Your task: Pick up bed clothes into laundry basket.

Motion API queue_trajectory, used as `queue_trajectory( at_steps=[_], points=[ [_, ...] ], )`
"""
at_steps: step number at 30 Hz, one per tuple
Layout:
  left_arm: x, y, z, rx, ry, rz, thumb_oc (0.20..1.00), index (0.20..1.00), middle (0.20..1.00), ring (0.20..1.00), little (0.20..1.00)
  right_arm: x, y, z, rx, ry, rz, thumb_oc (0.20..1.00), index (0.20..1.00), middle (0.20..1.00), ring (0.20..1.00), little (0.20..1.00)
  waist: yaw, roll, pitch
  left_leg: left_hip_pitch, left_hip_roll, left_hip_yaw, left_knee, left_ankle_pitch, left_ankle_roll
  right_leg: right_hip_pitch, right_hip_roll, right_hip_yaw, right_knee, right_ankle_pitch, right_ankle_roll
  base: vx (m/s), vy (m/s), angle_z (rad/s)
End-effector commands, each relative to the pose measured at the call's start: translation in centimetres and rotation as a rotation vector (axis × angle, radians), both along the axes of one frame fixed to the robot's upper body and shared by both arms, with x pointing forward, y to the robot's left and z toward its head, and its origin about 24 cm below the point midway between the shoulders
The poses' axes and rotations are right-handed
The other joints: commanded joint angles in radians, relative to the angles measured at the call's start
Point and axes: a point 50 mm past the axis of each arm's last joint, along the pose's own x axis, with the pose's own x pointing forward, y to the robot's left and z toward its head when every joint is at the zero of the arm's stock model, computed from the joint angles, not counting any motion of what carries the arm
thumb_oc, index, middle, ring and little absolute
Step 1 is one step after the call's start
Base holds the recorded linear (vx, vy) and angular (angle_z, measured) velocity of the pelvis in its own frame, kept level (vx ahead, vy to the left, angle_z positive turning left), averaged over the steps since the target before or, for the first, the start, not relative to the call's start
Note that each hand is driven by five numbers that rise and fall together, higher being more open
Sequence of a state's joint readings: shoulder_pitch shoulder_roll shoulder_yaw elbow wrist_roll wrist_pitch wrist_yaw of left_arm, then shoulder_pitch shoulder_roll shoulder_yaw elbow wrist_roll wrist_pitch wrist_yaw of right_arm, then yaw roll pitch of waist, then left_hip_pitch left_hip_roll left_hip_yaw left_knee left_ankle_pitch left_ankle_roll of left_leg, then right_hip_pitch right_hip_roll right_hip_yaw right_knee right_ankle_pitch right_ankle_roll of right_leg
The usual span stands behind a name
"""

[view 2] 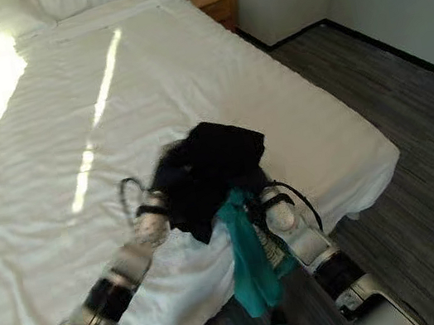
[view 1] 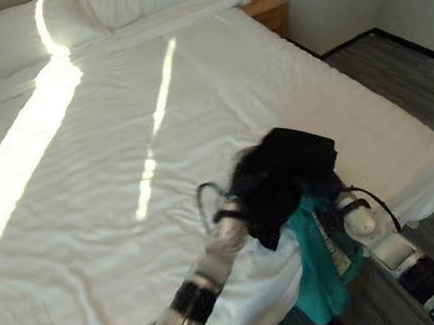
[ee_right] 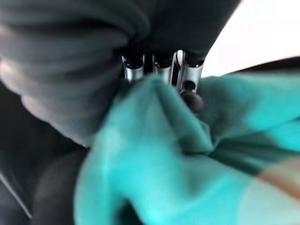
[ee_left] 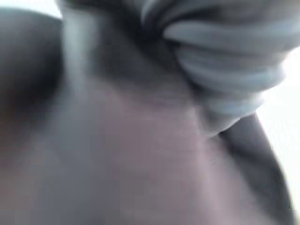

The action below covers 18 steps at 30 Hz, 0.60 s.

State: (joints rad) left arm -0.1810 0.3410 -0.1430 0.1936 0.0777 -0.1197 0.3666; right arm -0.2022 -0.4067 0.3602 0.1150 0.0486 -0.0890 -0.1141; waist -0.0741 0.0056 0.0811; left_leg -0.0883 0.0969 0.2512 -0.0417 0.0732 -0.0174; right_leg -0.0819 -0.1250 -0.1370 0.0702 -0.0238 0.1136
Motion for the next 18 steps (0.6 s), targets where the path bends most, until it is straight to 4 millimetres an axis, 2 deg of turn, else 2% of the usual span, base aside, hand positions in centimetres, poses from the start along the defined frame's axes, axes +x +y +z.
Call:
queue_trajectory(
  at_steps=[1,2,6,7,8,10,11,12,13,14,15,16,17,18],
  points=[
    [-1.6,8.7,3.5,0.203,-0.063,0.16,0.2,0.2,0.2,0.2,0.2,0.5,-2.0,4.6,0.081,-0.191,-0.02,0.2,0.2,0.2,0.2,0.2,0.041,-0.084,0.029,0.077,0.119,-0.031,0.021,-0.078,-0.128,0.079,-0.11,-0.063,0.055,-0.06,0.042,0.05,0.162,-0.34],
    [-1.7,8.1,3.3,0.177,-0.063,0.133,0.2,0.2,0.2,0.2,0.2,0.2,-2.5,4.8,0.08,-0.202,-0.031,0.2,0.2,0.2,0.2,0.2,0.033,-0.092,0.02,0.099,0.112,-0.017,0.003,-0.078,-0.122,0.086,-0.094,-0.029,0.038,-0.05,0.046,0.05,0.217,-0.22],
    [-2.8,5.4,4.0,0.141,-0.098,-0.029,0.2,0.2,0.2,0.2,0.2,-2.0,-4.1,5.8,0.101,-0.254,-0.049,0.2,0.2,0.2,0.2,0.2,-0.02,-0.106,0.006,0.181,0.07,0.061,-0.031,-0.112,-0.087,0.072,-0.072,0.025,0.002,0.05,0.07,0.02,0.157,-0.41],
    [-2.8,5.4,3.9,0.141,-0.098,-0.029,0.2,0.2,0.2,0.2,0.2,-2.0,-4.1,5.8,0.101,-0.253,-0.049,0.2,0.2,0.2,0.2,0.2,-0.018,-0.106,0.004,0.18,0.07,0.062,-0.031,-0.111,-0.087,0.071,-0.071,0.026,0.002,0.052,0.07,-0.11,0.121,-0.7],
    [-2.6,4.1,5.1,0.132,-0.14,-0.105,0.2,0.2,0.2,0.2,0.2,-2.3,-4.0,6.9,0.108,-0.313,-0.041,0.2,0.2,0.2,0.2,0.2,-0.037,-0.099,0.014,0.2,0.07,0.119,-0.031,-0.119,-0.076,0.044,-0.082,-0.043,0.012,0.077,0.07,-0.16,0.099,-0.76],
    [-2.2,3.2,7.1,0.159,-0.215,-0.148,0.2,0.2,0.2,0.2,0.2,-2.4,-3.7,8.5,0.118,-0.388,-0.02,0.2,0.2,0.2,0.2,0.2,-0.017,-0.086,0.023,0.213,0.09,0.225,-0.021,-0.125,-0.072,0.031,-0.147,-0.291,0.059,0.087,0.068,-0.17,0.117,-1.37],
    [-2.2,3.2,7.1,0.16,-0.216,-0.149,0.2,0.2,0.2,0.2,0.2,-2.4,-3.7,8.5,0.118,-0.389,-0.022,0.2,0.2,0.2,0.2,0.2,-0.017,-0.086,0.026,0.214,0.09,0.223,-0.021,-0.126,-0.073,0.033,-0.148,-0.293,0.062,0.084,0.069,-0.1,0.144,-1.9],
    [-2.2,2.7,7.7,0.169,-0.239,-0.172,0.2,0.2,0.2,0.2,0.2,-2.5,-3.3,9.3,0.115,-0.427,0.003,0.2,0.2,0.2,0.2,0.2,-0.015,-0.084,0.025,0.213,0.093,0.268,-0.009,-0.125,-0.067,0.035,-0.167,-0.397,0.082,0.078,0.056,0.01,0.195,-1.71],
    [-2.1,2.1,8.0,0.176,-0.25,-0.199,0.2,0.2,0.2,0.2,0.2,-2.7,-2.9,10.0,0.112,-0.459,0.031,0.2,0.2,0.2,0.2,0.2,-0.017,-0.077,0.023,0.233,0.091,0.287,-0.012,-0.148,-0.064,0.029,-0.162,-0.422,0.109,0.049,0.057,0.03,0.235,-1.59],
    [-2.1,1.4,8.6,0.178,-0.28,-0.224,0.2,0.2,0.2,0.2,0.2,-2.9,-2.8,10.4,0.104,-0.476,0.047,0.2,0.2,0.2,0.2,0.2,-0.025,-0.079,0.019,0.251,0.085,0.33,-0.006,-0.161,-0.058,0.01,-0.163,-0.449,0.147,0.057,0.058,0.13,0.155,-2.09],
    [-2.0,1.0,8.6,0.194,-0.279,-0.243,0.2,0.2,0.2,0.2,0.2,-3.1,-2.9,10.6,0.109,-0.485,0.051,0.2,0.2,0.2,0.2,0.2,-0.037,-0.078,0.019,0.276,0.082,0.341,-0.004,-0.174,-0.058,-0.022,-0.162,-0.441,0.165,0.059,0.058,0.11,0.035,-2.21],
    [-2.1,0.4,8.7,0.205,-0.29,-0.27,0.2,0.2,0.2,0.2,0.2,-3.6,-3.1,11.0,0.103,-0.509,0.061,0.2,0.2,0.2,0.2,0.2,-0.053,-0.082,0.015,0.292,0.078,0.357,0.011,-0.189,-0.058,-0.014,-0.143,-0.424,0.115,0.036,0.046,0.22,-0.061,-2.0],
    [-2.0,-0.9,8.6,0.202,-0.294,-0.323,0.2,0.2,0.2,0.2,0.2,-4.5,-3.7,11.4,0.105,-0.531,0.059,0.2,0.2,0.2,0.2,0.2,-0.088,-0.079,0.005,0.31,0.097,0.367,0.074,-0.193,-0.078,0.007,-0.094,-0.373,0.047,-0.003,0.016,0.23,-0.115,-1.11],
    [-2.0,-1.4,8.4,0.193,-0.294,-0.343,0.2,0.2,0.2,0.2,0.2,-4.9,-3.9,11.6,0.107,-0.543,0.065,0.2,0.2,0.2,0.2,0.2,-0.098,-0.072,0.004,0.312,0.125,0.38,0.147,-0.165,-0.101,0.027,-0.069,-0.359,0.015,-0.017,-0.001,0.2,-0.129,-0.71]
  ],
)
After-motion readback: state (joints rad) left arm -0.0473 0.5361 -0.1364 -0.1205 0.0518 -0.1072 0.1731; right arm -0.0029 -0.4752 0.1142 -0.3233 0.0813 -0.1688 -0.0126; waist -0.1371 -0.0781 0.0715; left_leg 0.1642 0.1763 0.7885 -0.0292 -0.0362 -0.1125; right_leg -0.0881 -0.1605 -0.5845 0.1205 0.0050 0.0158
